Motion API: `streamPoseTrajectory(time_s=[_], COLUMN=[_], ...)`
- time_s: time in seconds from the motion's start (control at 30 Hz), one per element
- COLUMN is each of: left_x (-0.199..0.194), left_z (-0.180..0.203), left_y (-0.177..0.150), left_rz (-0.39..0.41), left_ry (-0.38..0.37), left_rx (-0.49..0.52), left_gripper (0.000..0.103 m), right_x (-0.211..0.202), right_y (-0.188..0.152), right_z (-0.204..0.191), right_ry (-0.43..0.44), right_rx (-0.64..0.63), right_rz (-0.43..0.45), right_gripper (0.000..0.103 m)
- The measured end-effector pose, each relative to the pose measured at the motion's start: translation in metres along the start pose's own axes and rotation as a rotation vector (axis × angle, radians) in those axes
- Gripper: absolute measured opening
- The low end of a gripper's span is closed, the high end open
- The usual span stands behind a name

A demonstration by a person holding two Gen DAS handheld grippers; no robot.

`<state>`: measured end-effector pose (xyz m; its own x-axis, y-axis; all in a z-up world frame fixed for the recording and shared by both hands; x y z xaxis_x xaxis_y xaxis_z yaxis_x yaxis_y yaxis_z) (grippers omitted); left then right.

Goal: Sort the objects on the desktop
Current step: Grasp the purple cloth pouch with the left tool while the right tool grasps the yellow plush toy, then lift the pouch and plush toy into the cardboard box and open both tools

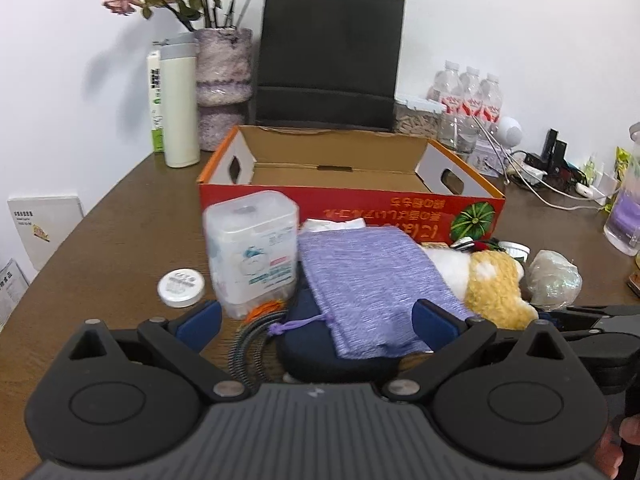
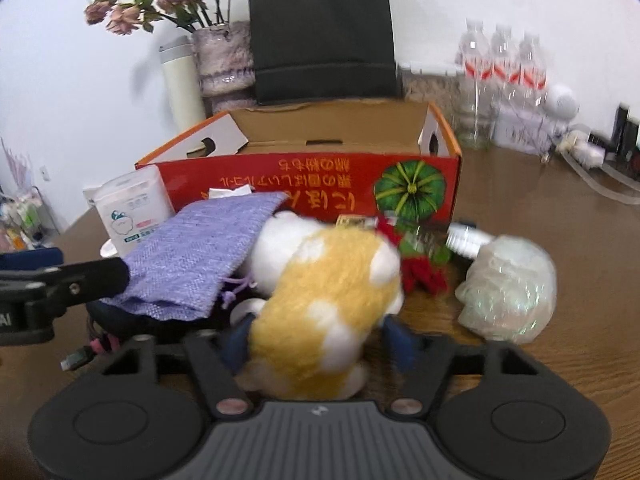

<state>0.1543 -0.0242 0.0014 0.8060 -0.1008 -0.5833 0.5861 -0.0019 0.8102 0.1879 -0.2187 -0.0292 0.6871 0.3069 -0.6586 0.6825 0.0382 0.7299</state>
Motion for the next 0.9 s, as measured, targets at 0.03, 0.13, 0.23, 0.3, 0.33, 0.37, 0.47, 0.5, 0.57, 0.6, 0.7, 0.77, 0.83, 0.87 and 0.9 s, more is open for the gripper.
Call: streamPoseTrajectory(time_s=[0.03,0.13,0.23,0.3,0.33,0.37,0.47,0.5,0.57,0.6,0.7,0.77,0.83,0.87,0.9], left_x=[0.003,0.012,0.020,0.026,0.029,0.032,0.043,0.044,0.043,0.041,0.035,0.030,0.026,0.024,0.021], left_z=[0.003,0.013,0.023,0.030,0.032,0.035,0.038,0.038,0.038,0.037,0.031,0.028,0.030,0.031,0.032], left_y=[0.002,0.005,0.009,0.013,0.014,0.014,0.010,0.009,0.006,0.006,0.008,0.009,0.010,0.011,0.010], left_rz=[-0.008,-0.026,-0.031,-0.028,-0.035,-0.044,-0.080,-0.083,-0.064,-0.057,-0.044,-0.030,-0.015,-0.008,0.002], left_ry=[-0.004,-0.010,-0.007,0.002,0.014,0.026,0.031,0.047,0.076,0.085,0.069,0.062,0.056,0.052,0.048], left_rx=[0.004,0.016,0.035,0.059,0.072,0.082,0.091,0.091,0.107,0.106,0.073,0.062,0.070,0.076,0.080], left_gripper=[0.103,0.103,0.103,0.103,0.103,0.103,0.088,0.084,0.073,0.067,0.059,0.052,0.039,0.036,0.033], right_x=[-0.001,-0.008,-0.016,-0.021,-0.022,-0.024,-0.025,-0.025,-0.026,-0.026,-0.027,-0.030,-0.033,-0.034,-0.037], right_y=[0.000,-0.001,-0.003,-0.004,-0.004,-0.004,-0.005,-0.005,-0.006,-0.006,-0.007,-0.007,-0.007,-0.008,-0.008], right_z=[0.004,0.012,0.018,0.021,0.023,0.024,0.027,0.028,0.028,0.028,0.028,0.027,0.026,0.026,0.025], right_ry=[0.018,0.019,0.021,0.021,0.020,0.019,0.029,0.034,0.040,0.043,0.053,0.056,0.052,0.049,0.048], right_rx=[0.014,0.032,0.040,0.041,0.042,0.039,0.042,0.043,0.041,0.040,0.038,0.034,0.027,0.023,0.022], right_rz=[0.004,0.037,0.065,0.079,0.085,0.089,0.091,0.091,0.093,0.094,0.099,0.108,0.121,0.129,0.136], right_gripper=[0.052,0.050,0.050,0.049,0.049,0.049,0.049,0.049,0.049,0.049,0.049,0.049,0.049,0.049,0.049])
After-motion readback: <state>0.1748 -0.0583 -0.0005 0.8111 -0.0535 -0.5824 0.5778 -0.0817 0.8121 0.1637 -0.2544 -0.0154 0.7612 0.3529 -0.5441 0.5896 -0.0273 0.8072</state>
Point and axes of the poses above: each gripper's, at about its wrist camera, not at the fingertips, and x roughly the way its jaws point, z to its right, y to its top, the point moved 2 cm from there along x, roughly the way its jaws point, and after that the axes turned 1 degree about -z, right-handed, at the moved point
